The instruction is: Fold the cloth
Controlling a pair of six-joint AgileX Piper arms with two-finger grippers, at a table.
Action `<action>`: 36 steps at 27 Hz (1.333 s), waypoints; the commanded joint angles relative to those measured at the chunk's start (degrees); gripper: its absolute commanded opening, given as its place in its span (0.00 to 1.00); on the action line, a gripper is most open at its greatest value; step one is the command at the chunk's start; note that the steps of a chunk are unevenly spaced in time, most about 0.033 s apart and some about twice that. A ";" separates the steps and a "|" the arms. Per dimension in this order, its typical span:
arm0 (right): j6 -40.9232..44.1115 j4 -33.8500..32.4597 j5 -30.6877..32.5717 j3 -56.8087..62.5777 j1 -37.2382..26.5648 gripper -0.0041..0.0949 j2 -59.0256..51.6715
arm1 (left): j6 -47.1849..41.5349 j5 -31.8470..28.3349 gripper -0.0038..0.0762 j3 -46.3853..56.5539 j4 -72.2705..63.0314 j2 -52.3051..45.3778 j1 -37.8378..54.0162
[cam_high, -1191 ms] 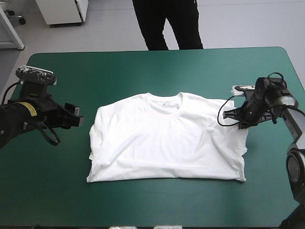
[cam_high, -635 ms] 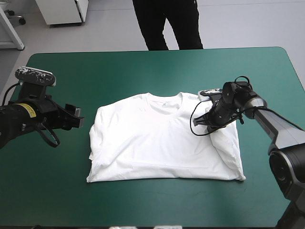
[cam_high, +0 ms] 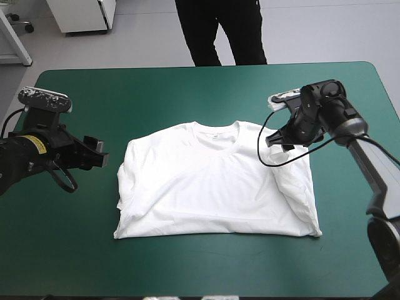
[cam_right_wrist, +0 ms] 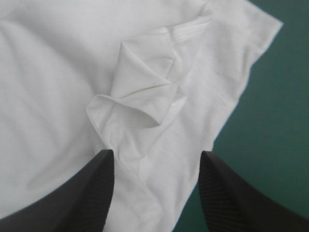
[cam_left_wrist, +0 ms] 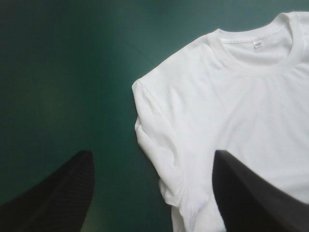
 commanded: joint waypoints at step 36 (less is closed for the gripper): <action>6.44 -7.55 1.92 22.12 -0.01 0.56 -37.19 | -11.51 -19.87 0.67 41.83 -7.46 15.83 -0.35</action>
